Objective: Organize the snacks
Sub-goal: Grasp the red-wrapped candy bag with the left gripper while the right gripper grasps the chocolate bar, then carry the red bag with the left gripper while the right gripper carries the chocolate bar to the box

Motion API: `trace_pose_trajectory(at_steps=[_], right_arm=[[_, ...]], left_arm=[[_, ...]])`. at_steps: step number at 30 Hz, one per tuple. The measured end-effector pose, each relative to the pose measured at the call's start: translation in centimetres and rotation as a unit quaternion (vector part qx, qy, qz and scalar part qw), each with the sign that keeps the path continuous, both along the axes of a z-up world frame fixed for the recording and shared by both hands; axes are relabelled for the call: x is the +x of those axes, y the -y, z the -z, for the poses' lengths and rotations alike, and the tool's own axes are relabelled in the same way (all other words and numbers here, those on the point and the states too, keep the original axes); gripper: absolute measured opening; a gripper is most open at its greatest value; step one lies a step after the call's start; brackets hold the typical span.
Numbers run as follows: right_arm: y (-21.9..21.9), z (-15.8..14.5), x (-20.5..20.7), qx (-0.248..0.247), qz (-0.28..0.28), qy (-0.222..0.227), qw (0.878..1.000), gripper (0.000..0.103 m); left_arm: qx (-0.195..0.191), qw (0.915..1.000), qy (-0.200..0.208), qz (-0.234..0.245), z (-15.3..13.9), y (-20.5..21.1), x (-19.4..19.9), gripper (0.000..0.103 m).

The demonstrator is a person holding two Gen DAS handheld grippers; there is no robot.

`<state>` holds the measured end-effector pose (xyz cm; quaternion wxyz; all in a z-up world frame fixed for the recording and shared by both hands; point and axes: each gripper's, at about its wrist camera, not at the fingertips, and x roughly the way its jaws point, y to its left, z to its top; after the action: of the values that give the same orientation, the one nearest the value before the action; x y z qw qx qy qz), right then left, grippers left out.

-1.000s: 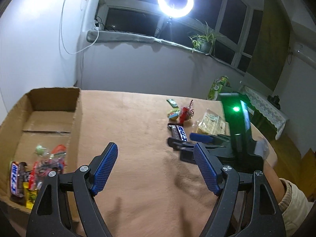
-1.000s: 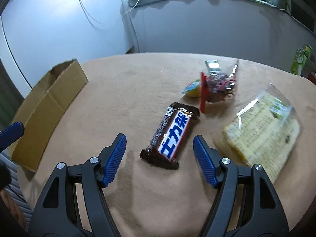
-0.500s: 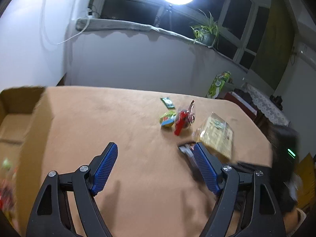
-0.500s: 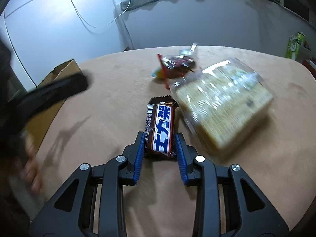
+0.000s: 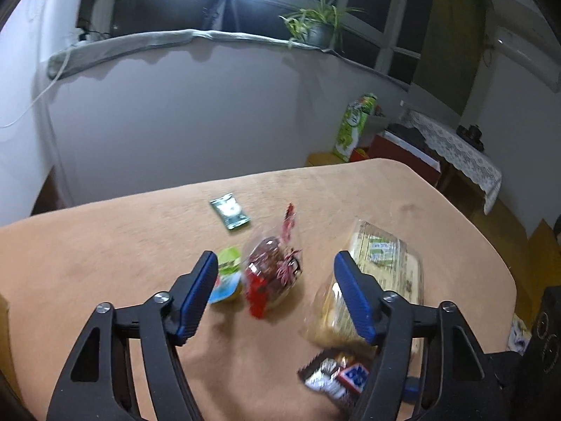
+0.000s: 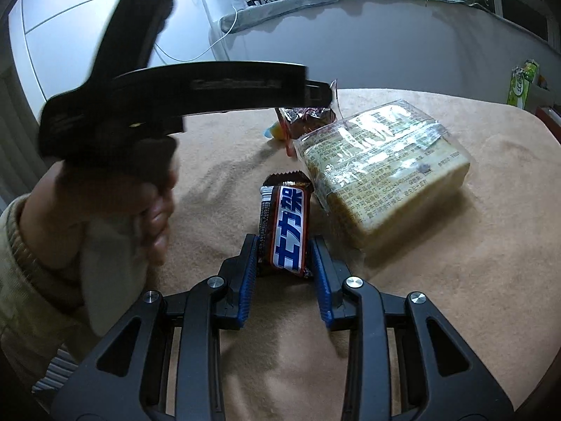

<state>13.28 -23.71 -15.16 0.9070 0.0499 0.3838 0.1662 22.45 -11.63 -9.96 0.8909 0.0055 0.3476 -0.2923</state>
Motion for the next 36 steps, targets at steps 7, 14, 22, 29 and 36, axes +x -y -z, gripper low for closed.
trace_pose_trajectory(at_steps=[7,14,22,29,36], right_arm=[[0.6,-0.2,-0.6,0.000,0.004,0.001,1.000,0.031],[1.2,-0.6,-1.9,0.004,0.006,0.010,1.000,0.030],[2.0,-1.8,-4.1,0.014,0.013,0.032,0.999,0.028],[2.0,-2.8,-5.8,0.020,0.020,0.044,0.999,0.027],[1.4,-4.6,-7.3,0.003,0.022,0.055,0.998,0.023]], left_arm=[[0.025,0.9986,-0.026,0.039,1.0,1.9,1.6,0.044],[0.035,0.9979,-0.033,0.042,1.1,2.1,1.6,0.030],[-0.031,0.9995,-0.002,-0.007,-1.9,-2.8,-2.0,0.029],[-0.060,0.9964,0.024,-0.055,-3.8,-8.5,-8.9,0.029],[-0.049,0.9945,0.053,-0.076,-5.5,-11.1,-13.3,0.029]])
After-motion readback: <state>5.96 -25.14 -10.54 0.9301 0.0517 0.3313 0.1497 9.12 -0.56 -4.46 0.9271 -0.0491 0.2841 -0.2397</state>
